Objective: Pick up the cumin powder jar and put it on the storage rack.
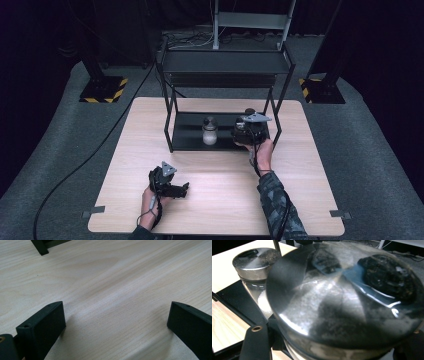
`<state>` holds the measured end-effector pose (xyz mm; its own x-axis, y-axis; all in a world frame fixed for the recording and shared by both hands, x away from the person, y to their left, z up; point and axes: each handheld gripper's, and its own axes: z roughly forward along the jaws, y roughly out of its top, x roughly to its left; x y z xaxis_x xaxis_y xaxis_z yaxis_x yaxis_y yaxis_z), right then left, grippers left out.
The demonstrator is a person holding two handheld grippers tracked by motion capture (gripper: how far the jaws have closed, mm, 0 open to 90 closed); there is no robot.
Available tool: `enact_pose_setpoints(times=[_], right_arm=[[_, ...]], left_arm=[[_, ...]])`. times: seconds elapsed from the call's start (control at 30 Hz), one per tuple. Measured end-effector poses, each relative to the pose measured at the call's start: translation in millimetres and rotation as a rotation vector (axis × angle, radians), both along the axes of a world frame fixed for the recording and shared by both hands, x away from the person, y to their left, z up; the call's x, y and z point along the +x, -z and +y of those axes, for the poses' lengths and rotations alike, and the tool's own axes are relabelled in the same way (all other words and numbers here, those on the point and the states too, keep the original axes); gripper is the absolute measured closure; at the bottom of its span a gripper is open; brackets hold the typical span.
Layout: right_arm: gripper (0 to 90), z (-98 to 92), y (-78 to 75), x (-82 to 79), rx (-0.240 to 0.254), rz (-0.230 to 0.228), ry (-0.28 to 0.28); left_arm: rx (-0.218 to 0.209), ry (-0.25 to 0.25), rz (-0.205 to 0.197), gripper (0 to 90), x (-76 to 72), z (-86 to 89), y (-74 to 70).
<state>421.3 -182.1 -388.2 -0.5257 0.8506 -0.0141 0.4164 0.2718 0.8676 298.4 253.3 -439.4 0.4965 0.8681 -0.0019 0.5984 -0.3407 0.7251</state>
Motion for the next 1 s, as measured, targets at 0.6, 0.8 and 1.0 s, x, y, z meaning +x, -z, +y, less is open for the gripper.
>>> enact_pose_setpoints(times=[0.6,0.8,1.0], right_arm=[[30.4,12.9,11.9,17.0,-0.013,0.026,-0.025],[30.4,13.3,13.5,22.5,-0.016,0.033,-0.035],[30.4,11.3,15.6,26.7,-0.011,0.028,-0.061]], left_arm=[[0.000,0.000,0.000,1.1,0.1,0.1,0.0],[0.000,0.000,0.000,1.1,0.1,0.0,0.0],[0.000,0.000,0.000,1.1,0.0,0.0,0.0]])
